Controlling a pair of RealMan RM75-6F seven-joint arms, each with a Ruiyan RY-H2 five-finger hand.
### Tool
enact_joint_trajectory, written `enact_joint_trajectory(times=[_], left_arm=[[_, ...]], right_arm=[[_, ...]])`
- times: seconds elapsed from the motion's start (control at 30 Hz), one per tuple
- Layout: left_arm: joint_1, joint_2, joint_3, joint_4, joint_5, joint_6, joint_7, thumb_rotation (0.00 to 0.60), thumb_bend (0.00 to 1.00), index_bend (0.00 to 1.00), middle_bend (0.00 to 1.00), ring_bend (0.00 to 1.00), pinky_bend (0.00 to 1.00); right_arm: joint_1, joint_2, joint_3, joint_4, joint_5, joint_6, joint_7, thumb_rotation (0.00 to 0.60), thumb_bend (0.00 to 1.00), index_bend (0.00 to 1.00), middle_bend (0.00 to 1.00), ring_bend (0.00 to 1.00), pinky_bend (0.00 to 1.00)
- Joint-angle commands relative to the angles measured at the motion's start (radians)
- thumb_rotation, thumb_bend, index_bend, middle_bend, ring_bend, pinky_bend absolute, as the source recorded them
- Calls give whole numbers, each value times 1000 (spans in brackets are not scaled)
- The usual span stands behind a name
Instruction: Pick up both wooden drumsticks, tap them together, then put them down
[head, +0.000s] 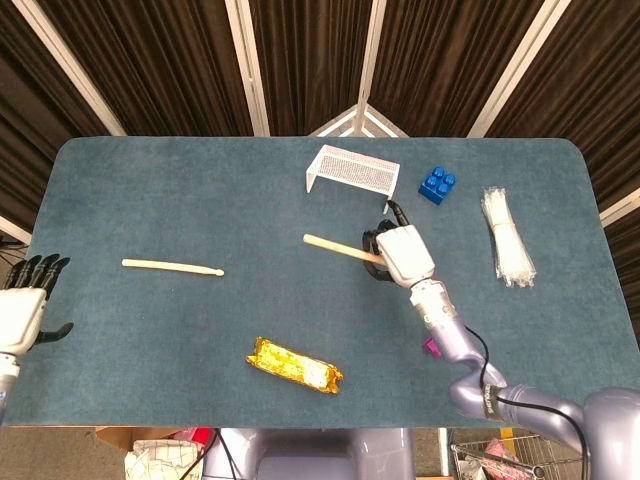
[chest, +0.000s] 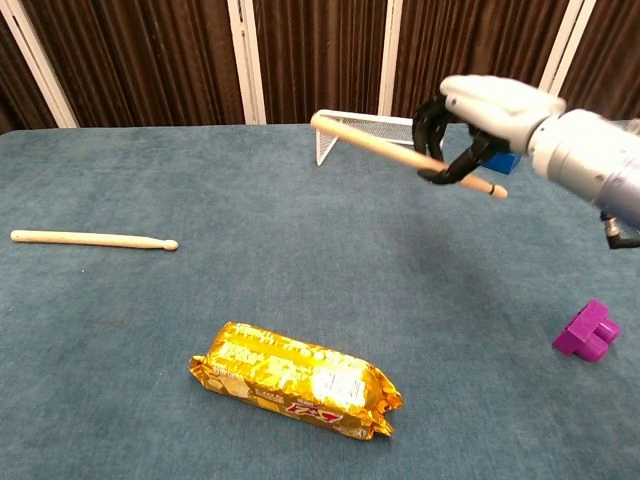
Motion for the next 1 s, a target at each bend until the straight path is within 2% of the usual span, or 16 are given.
enact_joint_trajectory(times=[0.03,0.3,0.43,0.6,0.83,1.0], left_arm=[[-76,5,-13,62,-10,-107,-25,600,282,119,63,0,21],[-207,-48,-30,165,-42,-297,-20,600,281,169,103,0,21],[-262,-84,-39,214,-55,-359,-10,600,324,190,138,0,21],[-318,-126,-50,249,-83,-427,-20,600,328,233,167,0,21],[-389,-197,-58,317,-113,-514,-44,600,344,321,252,0,24],[-420,-258,-59,383,-127,-518,-26,600,373,335,297,0,24]], right_arm=[[-18,42,8,-42,-26,24,34,600,530,763,632,372,0],[-45,111,16,-83,-45,56,94,600,531,763,640,377,0],[-59,120,15,-75,-66,80,162,600,534,763,640,377,0],[-68,128,19,-61,-72,96,190,600,541,763,640,377,0],[-82,152,29,-81,-44,97,155,600,543,763,640,377,0],[-89,156,37,-92,-26,103,130,600,556,763,640,377,0]])
